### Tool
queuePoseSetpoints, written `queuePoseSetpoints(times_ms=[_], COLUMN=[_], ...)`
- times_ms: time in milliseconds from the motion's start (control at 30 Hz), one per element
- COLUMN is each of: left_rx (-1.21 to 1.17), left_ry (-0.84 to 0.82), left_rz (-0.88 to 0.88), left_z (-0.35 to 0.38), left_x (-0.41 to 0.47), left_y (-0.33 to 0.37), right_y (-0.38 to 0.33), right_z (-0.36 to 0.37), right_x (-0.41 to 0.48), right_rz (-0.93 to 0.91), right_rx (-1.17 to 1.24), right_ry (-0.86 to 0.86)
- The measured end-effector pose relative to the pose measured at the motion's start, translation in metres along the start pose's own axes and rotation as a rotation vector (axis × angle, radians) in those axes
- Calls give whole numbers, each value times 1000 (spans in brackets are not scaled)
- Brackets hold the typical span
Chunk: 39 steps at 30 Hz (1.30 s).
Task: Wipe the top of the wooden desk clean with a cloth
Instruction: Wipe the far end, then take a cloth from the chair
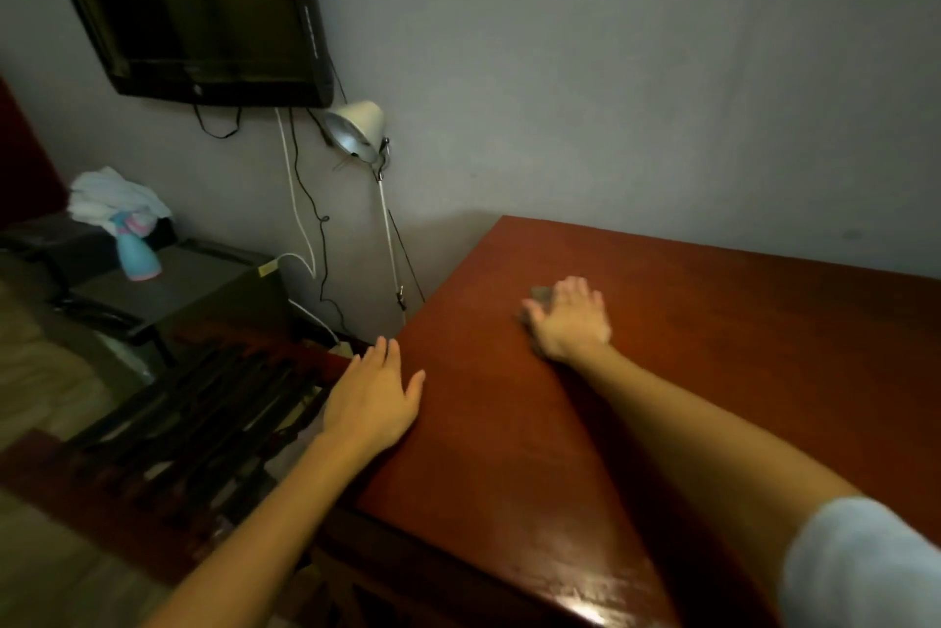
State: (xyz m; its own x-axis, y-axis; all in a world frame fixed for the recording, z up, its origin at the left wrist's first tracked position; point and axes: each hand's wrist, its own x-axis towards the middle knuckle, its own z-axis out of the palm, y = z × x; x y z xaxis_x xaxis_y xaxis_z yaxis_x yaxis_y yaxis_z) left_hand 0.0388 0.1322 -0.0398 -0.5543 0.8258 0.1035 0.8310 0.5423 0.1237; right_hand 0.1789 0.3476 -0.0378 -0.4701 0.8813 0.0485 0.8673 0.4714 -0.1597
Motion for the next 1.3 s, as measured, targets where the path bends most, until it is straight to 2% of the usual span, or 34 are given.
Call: queuePoseSetpoints(times_ms=[167, 233, 300, 367, 467, 567, 667, 733, 833, 933, 1067, 1167, 1300], left_rx=[-43, -53, -39, -20, 61, 145, 67, 12, 19, 32, -6, -10, -14], left_ry=[16, 26, 1, -11, -21, 36, 38, -45, -109, -84, -35, 13, 51], left_rz=[-23, -89, -107, -92, -63, -40, 40, 72, 37, -65, -160, -156, -158], left_z=[5, 5, 3, 0, -8, -17, -20, -14, 1, 9, 16, 21, 24], left_x=[0, -2, -4, -6, -5, -2, 8, 14, 25, 38, 44, 43, 44], left_y=[-6, -8, -8, -8, -6, 8, 43, 68, 84, 80, 76, 76, 74], right_y=[-151, -174, -175, -161, -112, -23, 83, 149, 221, 261, 225, 153, 27], right_z=[28, 28, 22, 8, -27, -71, -104, -110, -96, -67, -38, -22, 1], right_x=[-6, -6, -8, -13, -2, 22, 30, 23, 6, 4, 19, 45, 71], right_rz=[-451, -647, -712, -666, -504, -316, -7, 117, 191, 326, 394, 210, -86], right_rx=[18, -5, 117, 327, 551, 613, 611, 514, 318, 199, 86, 39, 31], right_ry=[-62, -180, -309, -260, -10, 205, 383, 329, 30, 91, 104, 124, 42])
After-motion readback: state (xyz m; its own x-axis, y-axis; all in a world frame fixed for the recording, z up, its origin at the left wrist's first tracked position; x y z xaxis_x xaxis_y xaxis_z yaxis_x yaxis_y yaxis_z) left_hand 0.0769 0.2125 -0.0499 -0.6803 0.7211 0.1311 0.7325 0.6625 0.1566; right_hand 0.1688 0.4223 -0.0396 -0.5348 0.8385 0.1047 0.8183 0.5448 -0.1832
